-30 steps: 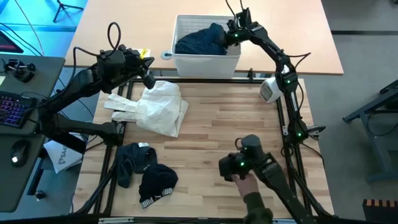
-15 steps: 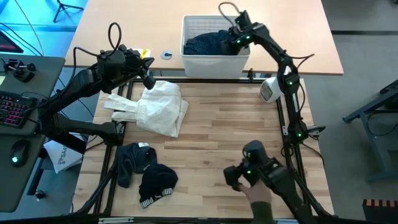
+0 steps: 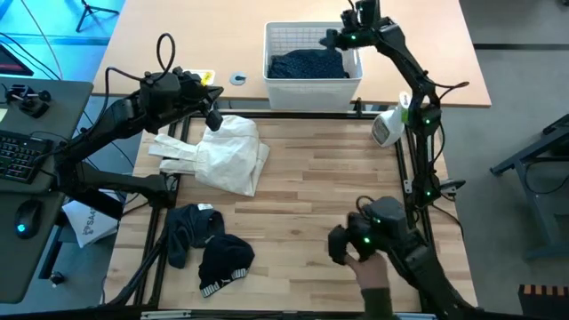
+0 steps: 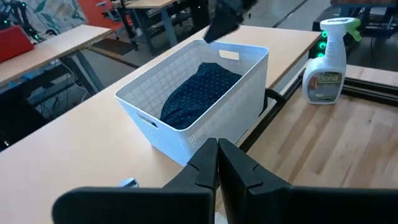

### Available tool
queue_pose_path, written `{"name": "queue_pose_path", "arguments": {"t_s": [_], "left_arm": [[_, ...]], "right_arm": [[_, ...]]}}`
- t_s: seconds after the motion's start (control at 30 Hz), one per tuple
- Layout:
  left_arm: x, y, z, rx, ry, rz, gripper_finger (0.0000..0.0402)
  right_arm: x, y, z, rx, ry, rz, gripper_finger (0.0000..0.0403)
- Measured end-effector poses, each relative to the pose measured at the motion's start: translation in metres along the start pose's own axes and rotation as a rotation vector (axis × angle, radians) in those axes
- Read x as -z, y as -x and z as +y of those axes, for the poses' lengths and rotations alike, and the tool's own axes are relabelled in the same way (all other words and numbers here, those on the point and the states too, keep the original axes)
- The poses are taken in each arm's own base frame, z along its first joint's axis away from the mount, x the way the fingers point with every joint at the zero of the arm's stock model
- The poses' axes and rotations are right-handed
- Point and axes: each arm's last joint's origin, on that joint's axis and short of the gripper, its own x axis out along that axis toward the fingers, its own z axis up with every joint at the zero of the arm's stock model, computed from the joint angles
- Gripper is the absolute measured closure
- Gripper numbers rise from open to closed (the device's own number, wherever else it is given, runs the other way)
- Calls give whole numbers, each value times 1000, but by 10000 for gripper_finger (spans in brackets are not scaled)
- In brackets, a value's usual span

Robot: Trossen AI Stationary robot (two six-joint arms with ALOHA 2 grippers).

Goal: Fold laundry
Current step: Put the navy blue polo shirt into the laundry bin, then fold the blue shorts

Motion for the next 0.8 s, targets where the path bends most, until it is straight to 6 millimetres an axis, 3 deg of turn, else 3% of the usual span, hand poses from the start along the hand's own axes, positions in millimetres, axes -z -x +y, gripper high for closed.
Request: {"name": "queue_pose_path", "arguments": {"t_s": [0.1, 0.27, 0.37, 0.43, 0.6, 0.8], "left_arm": [[0, -2, -1, -3, 5, 4, 401], [1, -11, -4, -2, -26, 27, 402], [1, -16, -7, 2, -19, 42, 402], [2, -18, -9, 6, -17, 52, 401], [2, -18, -10, 13, -18, 55, 402], [6, -10, -6, -2, 15, 75, 401]], "right_arm": [[0, -24, -7, -97, -16, -22, 253], [36, -88, -58, -22, -172, 130, 343], [53, -113, -76, 56, -193, 161, 390], [60, -123, -84, 82, -196, 176, 396], [49, -116, -79, 69, -172, 115, 378], [11, -62, -38, 14, -65, -33, 384]]}}
